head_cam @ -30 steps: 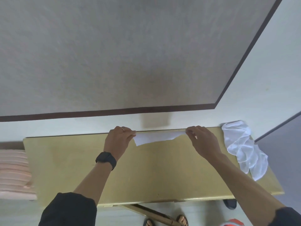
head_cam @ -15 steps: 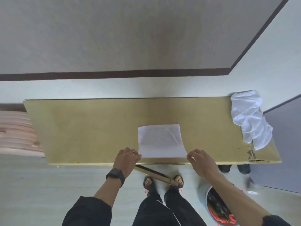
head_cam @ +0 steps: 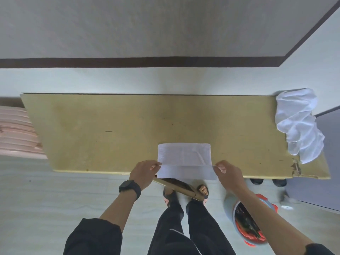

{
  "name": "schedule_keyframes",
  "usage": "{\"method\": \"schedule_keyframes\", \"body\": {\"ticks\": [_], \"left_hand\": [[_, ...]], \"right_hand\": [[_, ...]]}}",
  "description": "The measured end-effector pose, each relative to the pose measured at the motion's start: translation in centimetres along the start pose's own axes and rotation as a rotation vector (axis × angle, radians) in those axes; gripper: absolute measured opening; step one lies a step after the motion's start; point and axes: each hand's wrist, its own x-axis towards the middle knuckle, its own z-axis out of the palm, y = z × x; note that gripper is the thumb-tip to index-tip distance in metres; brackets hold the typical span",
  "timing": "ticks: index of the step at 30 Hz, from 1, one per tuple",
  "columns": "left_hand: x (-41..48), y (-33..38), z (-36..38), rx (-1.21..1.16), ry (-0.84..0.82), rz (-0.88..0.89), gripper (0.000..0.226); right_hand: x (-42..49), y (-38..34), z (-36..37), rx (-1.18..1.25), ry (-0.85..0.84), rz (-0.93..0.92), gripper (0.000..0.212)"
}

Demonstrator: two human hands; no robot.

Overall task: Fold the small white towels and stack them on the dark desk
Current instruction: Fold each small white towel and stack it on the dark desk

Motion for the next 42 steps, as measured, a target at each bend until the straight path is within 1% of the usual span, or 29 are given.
{"method": "schedule_keyframes", "body": {"ticks": [1,3,6,8,12,14,18,25,28,32,34,35,37,39,40,42], "left_hand": [[0.8,0.3,-0.2,-0.095,0.011,-0.038,0.02],[2.5,0.6,-0.4,-0.203,0.049,-0.064,0.015],[5.3,0.6,0.0,-0.34,0.129,-0.117,0.009],[6.8,0.4,0.5,-0.393,0.17,-0.137,0.009],[8.5,-0.2,1.3,-0.375,0.209,-0.141,0.018],[9.1,-0.6,1.7,-0.348,0.224,-0.136,0.019],[9.9,-1.1,2.5,-0.267,0.258,-0.133,0.02],[10.2,-1.6,3.5,-0.164,0.326,-0.093,0.019],[10.3,-1.9,3.6,-0.191,0.346,-0.085,0.018],[10.3,-1.7,3.3,-0.186,0.351,-0.07,0.016],[10.2,-1.4,3.3,-0.135,0.357,-0.037,0.018],[10.1,-1.2,3.4,-0.079,0.371,0.003,0.02],[10.2,-0.7,4.0,0.062,0.427,0.138,0.023],[10.6,-0.4,4.5,0.187,0.453,0.277,0.023],[10.9,-0.2,4.7,0.222,0.455,0.318,0.022],[11.2,0.1,4.8,0.242,0.451,0.353,0.017]], "right_hand": [[0.9,-0.5,0.1,0.051,0.023,0.024,0.013],[2.9,-1.2,0.5,0.112,0.062,0.062,0.016],[5.5,-2.0,1.3,0.193,0.135,0.105,0.015],[7.1,-2.1,1.8,0.238,0.184,0.117,0.014],[8.7,-1.8,2.9,0.268,0.22,0.118,0.017],[9.3,-1.4,3.4,0.261,0.239,0.108,0.019],[9.8,-1.1,3.9,0.269,0.263,0.074,0.016],[10.1,-0.7,4.6,0.14,0.319,0.0,0.012],[10.3,-0.8,4.7,0.071,0.337,-0.02,0.01],[10.3,-1.0,4.7,0.018,0.309,-0.026,0.014],[10.1,-1.1,4.8,-0.042,0.317,-0.07,0.02],[10.0,-1.2,4.9,-0.098,0.34,-0.122,0.024],[9.9,-1.6,5.5,-0.237,0.393,-0.276,0.029],[10.2,-2.2,6.3,-0.318,0.414,-0.414,0.029],[10.4,-2.4,6.7,-0.335,0.403,-0.449,0.028],[10.8,-3.0,7.4,-0.352,0.344,-0.453,0.023]]}}
